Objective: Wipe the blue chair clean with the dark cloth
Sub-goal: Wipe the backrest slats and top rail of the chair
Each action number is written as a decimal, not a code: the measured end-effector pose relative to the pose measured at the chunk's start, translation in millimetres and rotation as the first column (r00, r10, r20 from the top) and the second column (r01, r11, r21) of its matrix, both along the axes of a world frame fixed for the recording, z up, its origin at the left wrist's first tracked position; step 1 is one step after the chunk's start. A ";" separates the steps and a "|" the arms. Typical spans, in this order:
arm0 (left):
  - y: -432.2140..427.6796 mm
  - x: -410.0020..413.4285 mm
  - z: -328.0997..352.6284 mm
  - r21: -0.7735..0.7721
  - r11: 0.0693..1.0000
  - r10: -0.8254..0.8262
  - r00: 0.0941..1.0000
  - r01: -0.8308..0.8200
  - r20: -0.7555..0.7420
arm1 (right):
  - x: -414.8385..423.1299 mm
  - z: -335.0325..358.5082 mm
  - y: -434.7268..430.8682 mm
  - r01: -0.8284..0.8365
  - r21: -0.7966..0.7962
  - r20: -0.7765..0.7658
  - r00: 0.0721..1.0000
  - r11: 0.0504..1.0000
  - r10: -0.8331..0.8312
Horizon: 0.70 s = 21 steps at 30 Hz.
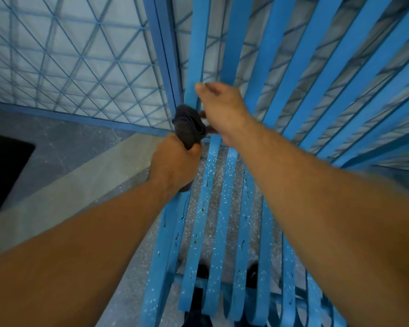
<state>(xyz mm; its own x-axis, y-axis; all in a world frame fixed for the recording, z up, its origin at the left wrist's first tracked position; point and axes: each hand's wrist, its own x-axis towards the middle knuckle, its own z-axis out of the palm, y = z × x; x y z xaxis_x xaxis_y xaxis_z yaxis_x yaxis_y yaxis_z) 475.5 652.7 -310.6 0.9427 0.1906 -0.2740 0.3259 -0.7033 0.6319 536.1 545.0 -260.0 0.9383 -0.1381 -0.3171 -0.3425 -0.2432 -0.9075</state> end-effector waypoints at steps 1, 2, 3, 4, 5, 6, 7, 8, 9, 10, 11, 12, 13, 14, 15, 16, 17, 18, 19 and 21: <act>0.3 0.2 1.8 0.008 1.000 -0.017 1.000 0.017 -0.001 | -13.8 -6.4 -1.9 0.021 0.102 -0.105 0.994 0.995 -0.010; -0.3 2.1 3.2 0.010 0.999 -0.035 0.999 0.035 0.005 | -24.8 -13.1 -4.3 0.038 0.198 -0.213 0.977 0.979 0.005; -1.3 4.0 5.5 0.004 0.999 -0.045 0.999 0.045 0.014 | -32.6 -18.8 -6.5 0.051 0.262 -0.286 0.958 0.964 0.028; -1.9 4.9 6.4 -0.007 0.999 -0.042 0.999 0.042 0.025 | -36.9 -22.6 -7.3 0.061 0.296 -0.324 0.945 0.953 0.040; -2.2 4.5 6.7 -0.021 0.999 -0.034 0.999 0.034 0.030 | -38.0 -23.9 -6.6 0.067 0.308 -0.339 0.940 0.949 0.043; -1.8 2.7 5.8 -0.034 0.999 -0.029 0.999 0.030 0.028 | -37.2 -23.4 -4.8 0.065 0.308 -0.337 0.940 0.949 0.045; -0.5 -0.5 4.7 -0.040 0.999 -0.033 0.999 0.034 0.024 | -35.6 -22.4 -1.9 0.055 0.297 -0.327 0.944 0.953 0.047; 1.0 -4.8 3.3 -0.037 0.998 -0.043 0.999 0.044 0.019 | -34.1 -22.1 1.5 0.046 0.283 -0.317 0.947 0.958 0.048; 3.3 -9.0 1.2 -0.031 0.998 -0.056 0.998 0.056 0.007 | -33.9 -21.5 4.8 0.033 0.271 -0.309 0.949 0.962 0.054; 5.1 -13.0 -0.2 -0.028 0.997 -0.067 0.998 0.067 -0.010 | -34.3 -21.3 7.4 0.021 0.264 -0.309 0.949 0.964 0.064; 7.1 -16.5 -0.7 -0.025 0.997 -0.076 0.997 0.075 -0.024 | -34.9 -21.3 8.8 0.014 0.263 -0.316 0.946 0.965 0.073; 8.2 -18.5 -0.6 -0.021 0.996 -0.085 0.996 0.084 -0.032 | -35.8 -21.1 9.3 0.008 0.266 -0.331 0.940 0.964 0.083; 8.2 -18.4 0.7 -0.016 0.996 -0.094 0.995 0.093 -0.032 | -36.3 -20.9 8.6 -0.002 0.270 -0.351 0.931 0.963 0.100; 7.4 -16.0 1.5 -0.018 0.995 -0.101 0.995 0.101 -0.025 | -35.5 -20.2 7.6 -0.013 0.275 -0.372 0.921 0.961 0.119; 5.8 -12.4 3.3 -0.023 0.994 -0.105 0.994 0.105 -0.007 | -33.7 -19.1 5.8 -0.025 0.279 -0.393 0.909 0.960 0.138; 4.0 -7.7 4.6 -0.030 0.994 -0.105 0.994 0.105 0.013 | -31.2 -18.0 3.7 -0.035 0.282 -0.413 0.898 0.959 0.154; 2.3 -2.7 6.4 -0.039 0.994 -0.105 0.994 0.106 0.031 | -27.9 -17.0 1.5 -0.047 0.281 -0.430 0.887 0.958 0.170; 1.1 1.9 6.5 -0.045 0.993 -0.105 0.994 0.107 0.041 | -24.5 -15.9 -0.2 -0.061 0.283 -0.442 0.877 0.957 0.187; 0.5 4.9 6.7 -0.053 0.992 -0.109 0.993 0.112 0.049 | -21.7 -14.0 -1.9 -0.079 0.282 -0.451 0.869 0.956 0.204; 0.5 4.7 5.9 -0.075 0.991 -0.106 0.992 0.110 0.062 | -18.4 -11.1 -4.0 -0.118 0.263 -0.468 0.852 0.958 0.233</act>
<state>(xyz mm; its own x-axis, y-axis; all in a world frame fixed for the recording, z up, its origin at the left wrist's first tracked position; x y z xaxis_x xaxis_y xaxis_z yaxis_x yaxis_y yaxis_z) 480.3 653.2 -304.8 0.9712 0.0668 -0.2289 0.2122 -0.6798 0.7020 517.7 541.0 -271.1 0.6545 0.1402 -0.7430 -0.7257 -0.1594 -0.6693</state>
